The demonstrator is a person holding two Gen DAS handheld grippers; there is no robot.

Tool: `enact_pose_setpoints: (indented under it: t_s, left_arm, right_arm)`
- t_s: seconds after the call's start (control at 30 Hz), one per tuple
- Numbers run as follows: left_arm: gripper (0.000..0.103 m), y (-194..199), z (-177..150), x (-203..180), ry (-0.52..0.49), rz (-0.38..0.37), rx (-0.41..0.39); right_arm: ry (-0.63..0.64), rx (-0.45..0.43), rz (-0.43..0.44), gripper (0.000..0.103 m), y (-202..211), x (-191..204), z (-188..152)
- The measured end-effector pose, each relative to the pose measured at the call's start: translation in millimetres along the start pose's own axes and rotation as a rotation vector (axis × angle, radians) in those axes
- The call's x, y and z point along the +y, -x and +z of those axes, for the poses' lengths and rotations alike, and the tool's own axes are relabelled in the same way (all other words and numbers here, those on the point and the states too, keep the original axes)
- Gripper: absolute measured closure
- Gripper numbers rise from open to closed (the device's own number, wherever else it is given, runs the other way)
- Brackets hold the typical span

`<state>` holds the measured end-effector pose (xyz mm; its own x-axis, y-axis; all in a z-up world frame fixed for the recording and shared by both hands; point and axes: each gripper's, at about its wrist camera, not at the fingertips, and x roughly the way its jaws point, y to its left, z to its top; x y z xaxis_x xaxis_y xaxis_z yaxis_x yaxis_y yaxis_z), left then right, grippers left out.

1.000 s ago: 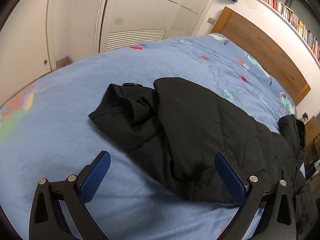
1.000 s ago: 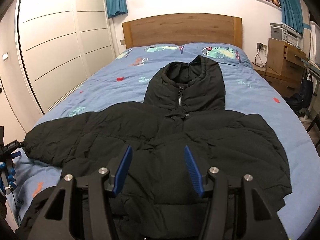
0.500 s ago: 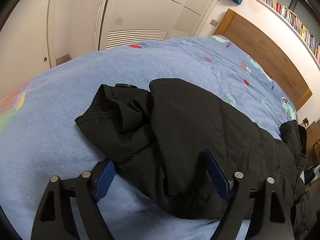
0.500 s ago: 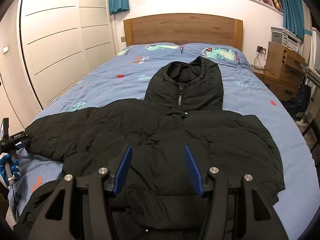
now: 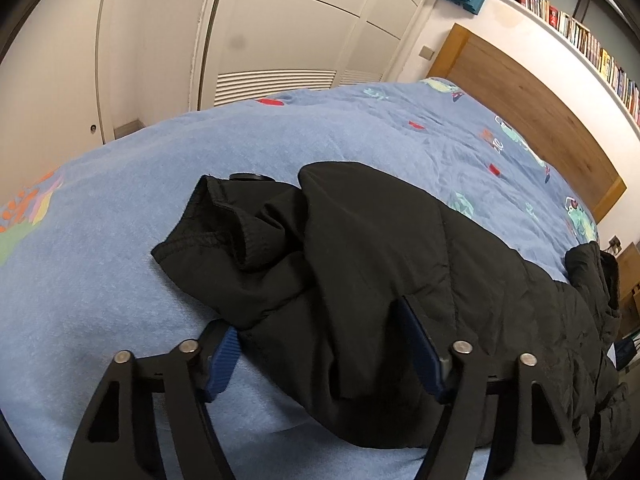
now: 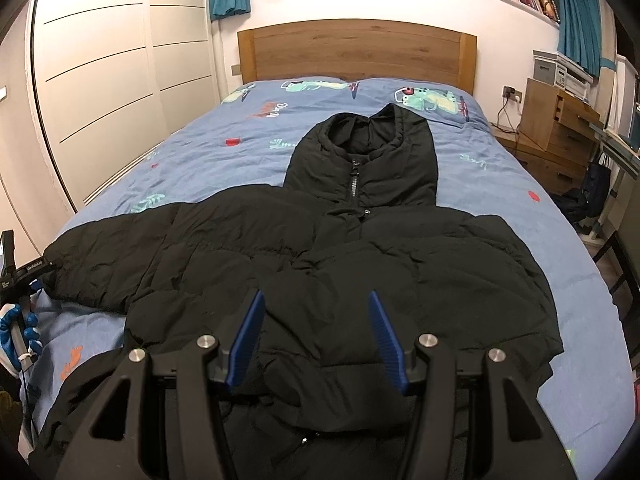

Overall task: Fold large clothes
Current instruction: 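Move the left gripper to the cuff of the other sleeve, then close the left gripper on the sleeve cuff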

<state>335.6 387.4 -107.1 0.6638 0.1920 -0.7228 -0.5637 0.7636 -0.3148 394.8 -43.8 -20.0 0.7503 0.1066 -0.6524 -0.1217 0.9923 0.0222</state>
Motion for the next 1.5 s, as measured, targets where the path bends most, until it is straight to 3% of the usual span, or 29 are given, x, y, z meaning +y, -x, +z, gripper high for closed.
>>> enact_pose_setpoints:
  t_s: [0.17, 0.43, 0.6, 1.17, 1.5]
  left_arm:
    - [0.042, 1.8, 0.5, 1.8, 0.003, 0.003, -0.005]
    - [0.067, 9.7, 3.7, 0.0, -0.017, 0.009, -0.011]
    - [0.076, 17.0, 5.6, -6.6, -0.046, 0.020, -0.014]
    - [0.084, 45.1, 0.4, -27.2, -0.133, 0.045, -0.047]
    - [0.086, 93.9, 4.5, -62.4, -0.203, 0.029, -0.079]
  right_arm:
    - [-0.003, 0.010, 0.001, 0.050, 3.2, 1.9, -3.6]
    - [-0.023, 0.013, 0.004, 0.050, 10.7, 1.7, -6.1]
    - [-0.031, 0.009, 0.009, 0.050, 21.4, 1.3, -5.4]
    - [-0.067, 0.003, -0.008, 0.050, 52.0, -11.0, -7.1]
    - [-0.106, -0.043, 0.014, 0.050, 95.0, -21.7, -5.1]
